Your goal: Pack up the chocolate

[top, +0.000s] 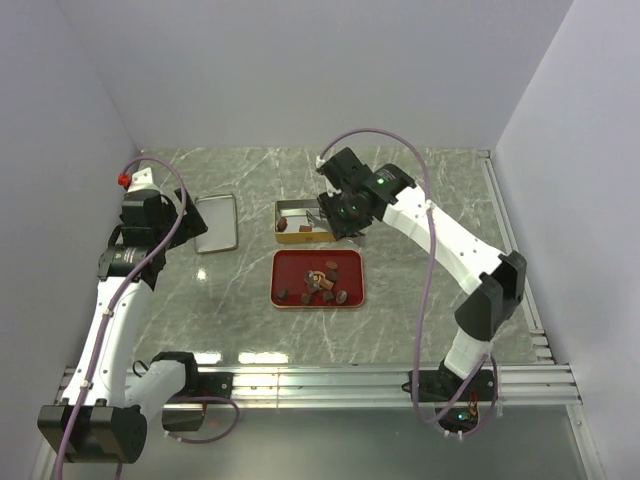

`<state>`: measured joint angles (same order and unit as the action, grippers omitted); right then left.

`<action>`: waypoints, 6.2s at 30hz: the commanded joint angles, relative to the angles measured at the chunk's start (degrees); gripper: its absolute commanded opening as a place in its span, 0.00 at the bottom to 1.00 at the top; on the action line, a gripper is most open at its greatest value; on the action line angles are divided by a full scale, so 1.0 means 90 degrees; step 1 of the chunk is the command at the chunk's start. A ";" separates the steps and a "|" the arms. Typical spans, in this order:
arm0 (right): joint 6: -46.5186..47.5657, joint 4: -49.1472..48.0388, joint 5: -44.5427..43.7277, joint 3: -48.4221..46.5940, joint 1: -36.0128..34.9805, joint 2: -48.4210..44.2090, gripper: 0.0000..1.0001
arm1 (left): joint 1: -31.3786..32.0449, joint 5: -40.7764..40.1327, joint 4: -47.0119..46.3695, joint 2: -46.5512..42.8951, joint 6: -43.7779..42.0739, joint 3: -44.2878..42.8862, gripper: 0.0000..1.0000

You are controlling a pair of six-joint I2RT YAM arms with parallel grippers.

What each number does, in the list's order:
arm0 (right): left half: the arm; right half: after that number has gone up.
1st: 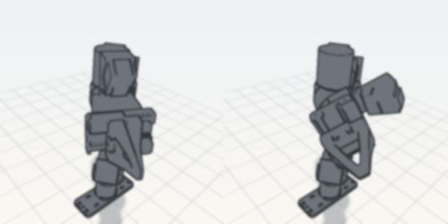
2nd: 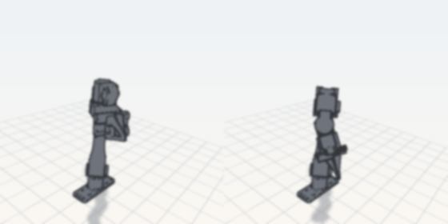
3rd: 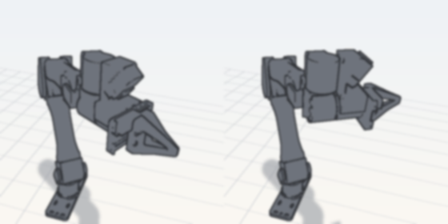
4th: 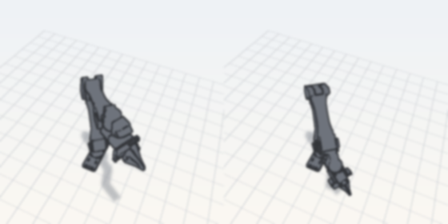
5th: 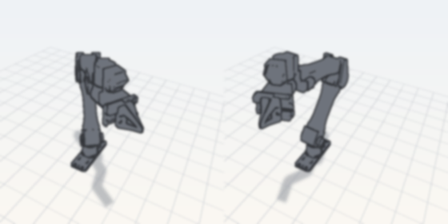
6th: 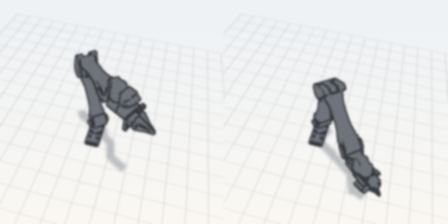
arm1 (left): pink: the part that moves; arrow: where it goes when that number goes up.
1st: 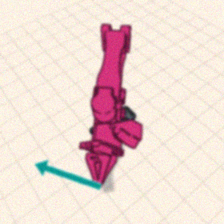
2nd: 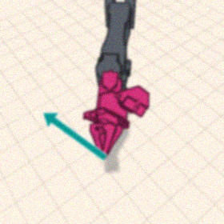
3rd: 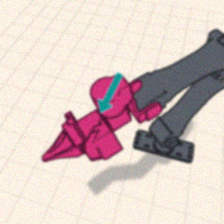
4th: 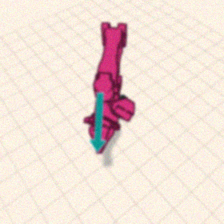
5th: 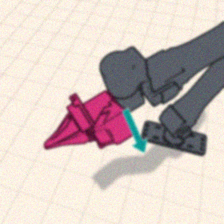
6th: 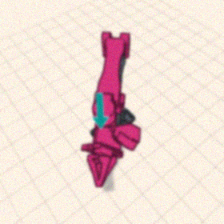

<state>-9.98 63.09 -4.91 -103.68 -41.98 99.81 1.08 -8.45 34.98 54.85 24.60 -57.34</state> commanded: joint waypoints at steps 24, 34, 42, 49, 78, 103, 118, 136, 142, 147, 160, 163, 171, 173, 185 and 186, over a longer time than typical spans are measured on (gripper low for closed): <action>-0.0581 -0.0262 0.0379 0.2360 -0.0209 -0.1627 0.50 | -0.0042 0.0128 -0.0108 0.0029 0.0030 -0.0162 0.99; -0.0522 -0.0360 0.0243 0.2516 -0.0424 -0.1373 0.52 | -0.0042 0.0050 -0.0059 -0.0010 0.0020 -0.0094 0.99; -0.0493 -0.0535 0.0125 0.2731 -0.0434 -0.1295 0.52 | -0.0042 0.0050 -0.0117 0.0068 0.0020 -0.0132 0.99; -0.0434 -0.0682 0.0096 0.2750 -0.0434 -0.1110 0.52 | -0.0042 0.0050 -0.0156 0.0146 0.0001 -0.0172 0.99; -0.0298 0.0021 -0.0031 0.1452 -0.0434 -0.0963 0.29 | -0.0042 0.0109 -0.0410 0.0263 0.0021 -0.0074 0.99; 0.0269 -0.0155 -0.0343 -0.1195 0.0006 0.0824 0.37 | -0.0062 -0.0028 -0.0118 -0.0001 -0.0097 -0.0152 0.99; 0.0230 -0.0135 -0.0275 -0.1146 0.0006 0.0668 0.47 | -0.0081 -0.0018 -0.0117 -0.0040 -0.0106 -0.0142 1.00; -0.0336 0.0119 -0.0050 0.0825 -0.0307 -0.0933 0.46 | -0.0081 0.0021 -0.0108 -0.0137 0.0001 0.0063 0.99; -0.0668 0.0197 -0.0031 0.1773 -0.0423 -0.1597 0.46 | -0.0081 0.0050 -0.0098 -0.0225 0.0079 0.0238 0.99; -0.0873 0.0139 0.0066 0.2300 -0.0590 -0.1871 0.46 | -0.0081 0.0069 -0.0069 -0.0313 0.0147 0.0316 1.00; -0.0932 -0.0037 0.0018 0.2457 -0.0893 -0.1608 0.48 | -0.0081 -0.0028 0.0107 -0.0430 0.0148 0.0326 1.00; -0.0913 -0.0086 -0.0011 0.2535 -0.0893 -0.1569 0.50 | -0.0081 -0.0028 0.0098 -0.0430 0.0138 0.0336 0.99; -0.0952 -0.0203 -0.0070 0.2623 -0.0883 -0.1490 0.51 | -0.0081 -0.0009 0.0049 -0.0372 0.0148 0.0297 1.00; -0.0952 -0.0213 -0.0080 0.2623 -0.0893 -0.1481 0.51 | -0.0081 -0.0009 0.0049 -0.0372 0.0138 0.0297 0.99; -0.0991 -0.0438 -0.0158 0.2770 -0.0883 -0.1305 0.51 | -0.0091 -0.0009 0.0029 -0.0401 0.0138 0.0326 1.00; -0.0991 -0.0447 -0.0168 0.2770 -0.0883 -0.1285 0.51 | -0.0081 -0.0009 0.0029 -0.0411 0.0128 0.0346 0.99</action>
<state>-18.39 61.28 -4.99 -79.02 -49.74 88.14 0.56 -7.97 35.44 51.94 25.78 -54.52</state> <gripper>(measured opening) 0.511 0.995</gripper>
